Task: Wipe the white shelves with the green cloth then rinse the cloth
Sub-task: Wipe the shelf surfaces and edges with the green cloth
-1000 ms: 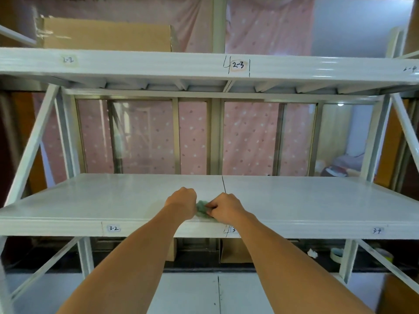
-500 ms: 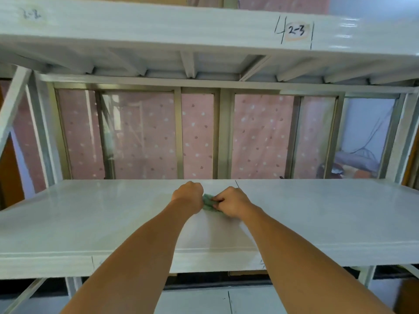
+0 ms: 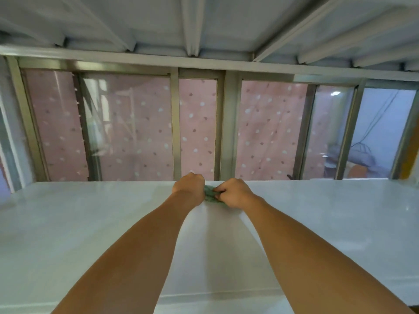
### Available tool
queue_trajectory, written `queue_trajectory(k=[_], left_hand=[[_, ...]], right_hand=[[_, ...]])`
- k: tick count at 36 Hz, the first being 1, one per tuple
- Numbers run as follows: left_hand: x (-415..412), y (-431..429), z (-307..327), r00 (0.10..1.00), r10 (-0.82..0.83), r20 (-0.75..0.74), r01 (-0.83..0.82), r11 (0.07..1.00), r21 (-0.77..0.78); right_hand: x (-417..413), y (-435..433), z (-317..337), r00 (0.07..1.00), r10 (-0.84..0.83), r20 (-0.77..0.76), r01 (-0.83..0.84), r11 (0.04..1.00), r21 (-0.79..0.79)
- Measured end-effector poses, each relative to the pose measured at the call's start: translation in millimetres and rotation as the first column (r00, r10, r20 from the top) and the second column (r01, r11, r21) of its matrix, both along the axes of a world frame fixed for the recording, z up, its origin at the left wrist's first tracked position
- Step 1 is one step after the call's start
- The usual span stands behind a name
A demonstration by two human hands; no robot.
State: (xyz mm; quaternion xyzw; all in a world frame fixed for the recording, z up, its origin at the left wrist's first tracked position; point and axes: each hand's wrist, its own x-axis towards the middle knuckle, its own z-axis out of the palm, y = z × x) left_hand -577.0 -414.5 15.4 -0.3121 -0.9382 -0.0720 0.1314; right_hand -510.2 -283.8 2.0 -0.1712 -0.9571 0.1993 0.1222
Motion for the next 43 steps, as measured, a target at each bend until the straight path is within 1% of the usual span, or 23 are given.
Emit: queue_trajectory(k=[9,14,23,29,36,43], left_hand=[[-33,23,5,0.999,0.048,0.020,-0.048,0.999,-0.002],[-47,30,3,0.998,0.065,-0.001,-0.065,0.998,0.005],[-49,31,4,0.996,0.085,-0.001,-0.085,0.996,0.006],[-46,27,6,0.998,0.062,-0.017,-0.062,0.998,-0.010],[-51,1,8,0.999,0.037,-0.012,-0.038,0.999,-0.029],[-68,-47,4,0.998,0.066,-0.016,-0.066,0.998,-0.021]], right_hand=[[-39,21,6,0.999,0.053,-0.007,-0.053,0.999,-0.011],[-54,26,5,0.998,0.059,-0.012,-0.058,0.998,0.013],[-62,29,5,0.998,0.056,-0.025,-0.056,0.998,0.003],[-61,19,-1,0.999,0.032,-0.032,-0.031,0.999,0.038],[-68,-9,3,0.999,-0.024,-0.022,0.024,1.000,0.014],[-82,-55,-1,0.999,-0.007,-0.052,0.007,1.000,-0.017]])
